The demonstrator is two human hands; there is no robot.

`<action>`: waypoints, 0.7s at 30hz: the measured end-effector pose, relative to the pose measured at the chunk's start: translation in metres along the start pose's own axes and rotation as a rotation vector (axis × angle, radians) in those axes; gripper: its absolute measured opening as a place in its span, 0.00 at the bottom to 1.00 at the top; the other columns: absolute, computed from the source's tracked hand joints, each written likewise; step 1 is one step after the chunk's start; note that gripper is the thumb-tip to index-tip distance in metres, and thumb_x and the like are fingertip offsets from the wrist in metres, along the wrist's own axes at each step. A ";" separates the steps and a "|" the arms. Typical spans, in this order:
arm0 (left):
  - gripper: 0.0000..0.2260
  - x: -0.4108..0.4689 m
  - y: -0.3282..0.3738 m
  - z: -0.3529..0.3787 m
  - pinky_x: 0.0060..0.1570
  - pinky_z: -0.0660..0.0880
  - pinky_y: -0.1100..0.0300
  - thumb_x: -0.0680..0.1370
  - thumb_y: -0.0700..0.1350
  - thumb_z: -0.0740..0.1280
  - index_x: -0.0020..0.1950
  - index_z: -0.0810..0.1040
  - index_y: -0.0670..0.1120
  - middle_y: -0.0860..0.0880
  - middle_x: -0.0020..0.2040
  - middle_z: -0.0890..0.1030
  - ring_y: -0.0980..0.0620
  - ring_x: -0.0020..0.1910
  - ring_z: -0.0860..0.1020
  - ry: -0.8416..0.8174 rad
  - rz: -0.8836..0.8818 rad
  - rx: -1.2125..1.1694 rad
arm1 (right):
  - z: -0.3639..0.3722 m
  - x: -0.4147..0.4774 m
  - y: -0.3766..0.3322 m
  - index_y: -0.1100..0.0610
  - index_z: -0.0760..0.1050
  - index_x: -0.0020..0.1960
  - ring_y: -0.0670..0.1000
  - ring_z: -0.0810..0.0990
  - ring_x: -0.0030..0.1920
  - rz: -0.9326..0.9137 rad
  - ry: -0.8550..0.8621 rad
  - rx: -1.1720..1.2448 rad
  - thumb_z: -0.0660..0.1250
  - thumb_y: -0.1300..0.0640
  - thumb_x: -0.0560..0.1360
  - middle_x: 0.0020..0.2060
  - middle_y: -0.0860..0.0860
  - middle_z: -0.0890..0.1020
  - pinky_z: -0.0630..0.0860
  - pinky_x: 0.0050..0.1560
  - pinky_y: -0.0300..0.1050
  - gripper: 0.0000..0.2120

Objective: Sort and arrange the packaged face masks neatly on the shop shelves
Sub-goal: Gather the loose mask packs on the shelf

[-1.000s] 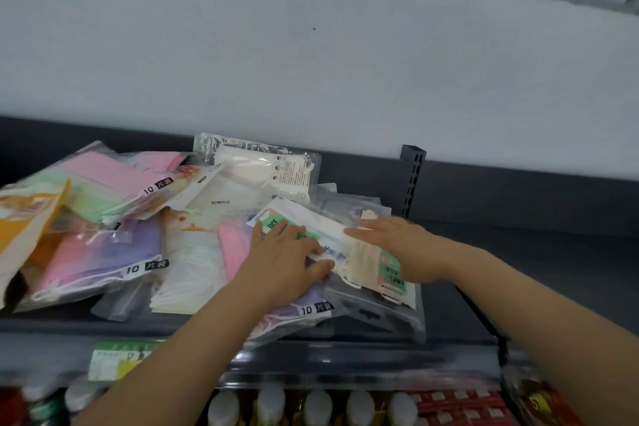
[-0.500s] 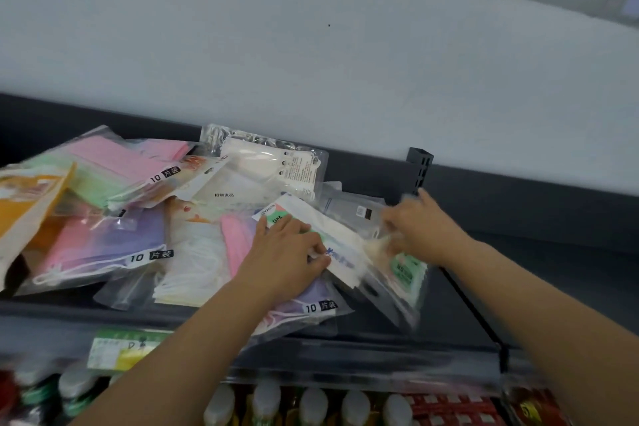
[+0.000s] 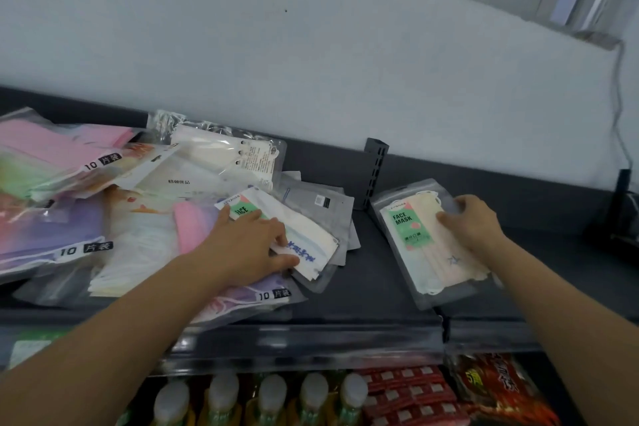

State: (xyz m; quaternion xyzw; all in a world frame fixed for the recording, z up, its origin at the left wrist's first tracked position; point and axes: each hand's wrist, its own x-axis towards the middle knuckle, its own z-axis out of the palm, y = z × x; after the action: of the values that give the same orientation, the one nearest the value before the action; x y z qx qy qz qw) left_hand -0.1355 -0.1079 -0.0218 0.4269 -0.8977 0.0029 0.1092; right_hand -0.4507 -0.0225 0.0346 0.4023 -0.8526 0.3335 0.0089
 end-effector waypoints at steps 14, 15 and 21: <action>0.22 0.040 0.096 0.001 0.62 0.68 0.53 0.77 0.55 0.62 0.66 0.66 0.44 0.44 0.65 0.71 0.44 0.64 0.70 -0.166 -0.309 0.284 | -0.019 0.063 0.067 0.63 0.74 0.64 0.57 0.74 0.63 -0.155 -0.097 0.114 0.58 0.66 0.78 0.65 0.58 0.74 0.69 0.58 0.43 0.16; 0.18 0.041 0.101 0.002 0.59 0.69 0.56 0.78 0.48 0.62 0.65 0.66 0.44 0.44 0.64 0.72 0.45 0.62 0.72 -0.146 -0.296 0.342 | -0.020 0.067 0.074 0.63 0.74 0.64 0.57 0.74 0.62 -0.170 -0.122 0.113 0.58 0.65 0.78 0.65 0.58 0.75 0.68 0.56 0.41 0.15; 0.16 0.040 0.122 -0.001 0.50 0.74 0.55 0.76 0.34 0.60 0.64 0.66 0.45 0.46 0.59 0.78 0.46 0.57 0.78 0.058 -0.347 0.517 | -0.026 0.092 0.107 0.62 0.75 0.63 0.55 0.72 0.64 -0.313 -0.238 0.124 0.62 0.63 0.78 0.65 0.56 0.73 0.65 0.60 0.40 0.15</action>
State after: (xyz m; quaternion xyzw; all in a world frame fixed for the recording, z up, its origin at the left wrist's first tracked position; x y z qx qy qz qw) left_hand -0.2535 -0.0611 -0.0026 0.5869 -0.7776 0.2245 0.0214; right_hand -0.5933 -0.0212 0.0211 0.5659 -0.7526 0.3302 -0.0649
